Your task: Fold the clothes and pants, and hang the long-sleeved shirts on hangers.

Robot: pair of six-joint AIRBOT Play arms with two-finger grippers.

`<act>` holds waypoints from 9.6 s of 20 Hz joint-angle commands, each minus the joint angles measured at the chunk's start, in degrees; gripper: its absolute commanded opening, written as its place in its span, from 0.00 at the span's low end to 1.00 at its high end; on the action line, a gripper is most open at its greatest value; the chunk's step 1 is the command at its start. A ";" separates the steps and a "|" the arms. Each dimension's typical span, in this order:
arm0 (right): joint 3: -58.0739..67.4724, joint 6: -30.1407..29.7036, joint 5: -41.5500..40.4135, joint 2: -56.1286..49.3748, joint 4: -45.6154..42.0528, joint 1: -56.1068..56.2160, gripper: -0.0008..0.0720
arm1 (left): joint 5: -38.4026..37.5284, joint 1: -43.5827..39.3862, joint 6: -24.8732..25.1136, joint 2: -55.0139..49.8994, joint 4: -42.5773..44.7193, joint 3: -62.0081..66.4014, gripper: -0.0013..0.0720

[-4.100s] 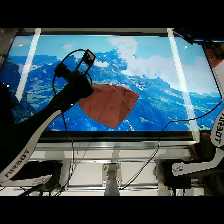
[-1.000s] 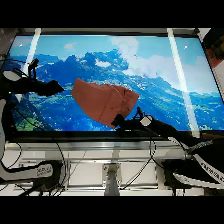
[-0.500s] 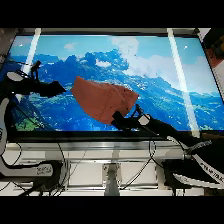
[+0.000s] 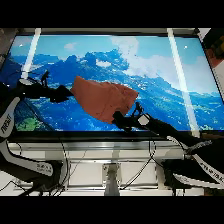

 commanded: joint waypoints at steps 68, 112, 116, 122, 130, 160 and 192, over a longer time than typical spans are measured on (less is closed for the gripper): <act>52.00 -11.69 31.17 -10.58 -34.10 -41.59 0.02 | 18.40 -23.17 16.37 9.20 -14.25 23.80 0.02; 3.30 -4.85 31.12 21.42 -32.00 -34.95 0.02 | 28.35 -33.68 -7.54 29.40 12.17 -10.10 0.02; 7.26 -0.33 26.12 15.72 -36.74 -34.97 0.02 | 33.11 -34.38 -7.54 22.40 12.15 -4.00 0.02; 8.15 10.23 16.85 12.92 -40.35 -34.95 0.02 | 35.98 -34.77 -6.05 13.84 12.13 3.65 0.02; 8.17 22.38 5.60 9.55 -40.13 -34.95 0.02 | 40.46 -34.97 -6.08 6.75 11.93 6.12 0.02; 37.94 -29.88 56.70 -18.38 -13.53 -62.79 0.87 | 15.76 -23.21 -2.19 18.25 5.62 16.09 0.59; 43.76 -25.03 47.01 -27.50 -11.32 -55.15 0.03 | 14.97 -23.41 -2.21 19.98 0.48 16.09 0.59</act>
